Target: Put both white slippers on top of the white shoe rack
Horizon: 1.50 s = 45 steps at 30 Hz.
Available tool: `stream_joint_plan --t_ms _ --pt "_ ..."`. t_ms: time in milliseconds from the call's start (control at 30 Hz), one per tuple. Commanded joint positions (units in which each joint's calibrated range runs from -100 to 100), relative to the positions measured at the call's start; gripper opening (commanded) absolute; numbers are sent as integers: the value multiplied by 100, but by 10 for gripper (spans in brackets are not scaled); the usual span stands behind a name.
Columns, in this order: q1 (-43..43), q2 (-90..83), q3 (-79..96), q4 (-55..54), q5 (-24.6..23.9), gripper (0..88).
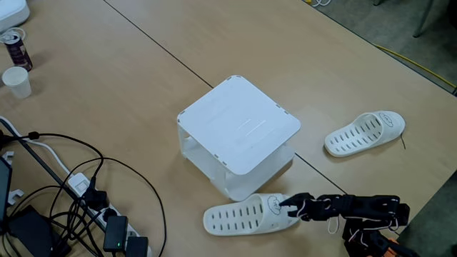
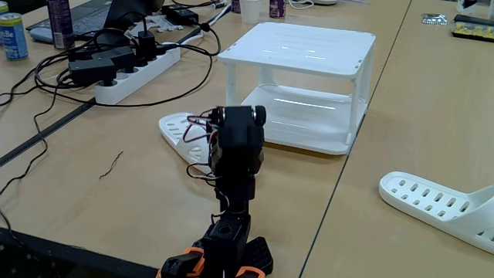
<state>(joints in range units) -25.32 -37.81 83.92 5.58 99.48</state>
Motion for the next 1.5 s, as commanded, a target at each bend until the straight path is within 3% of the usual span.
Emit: stream_joint_plan --t_ms 0,600,1467 --pt "-34 277 -773 -66 52 143" --pt "-248 1733 -2487 -83 52 143" --pt "-856 2498 -3389 -83 52 143"
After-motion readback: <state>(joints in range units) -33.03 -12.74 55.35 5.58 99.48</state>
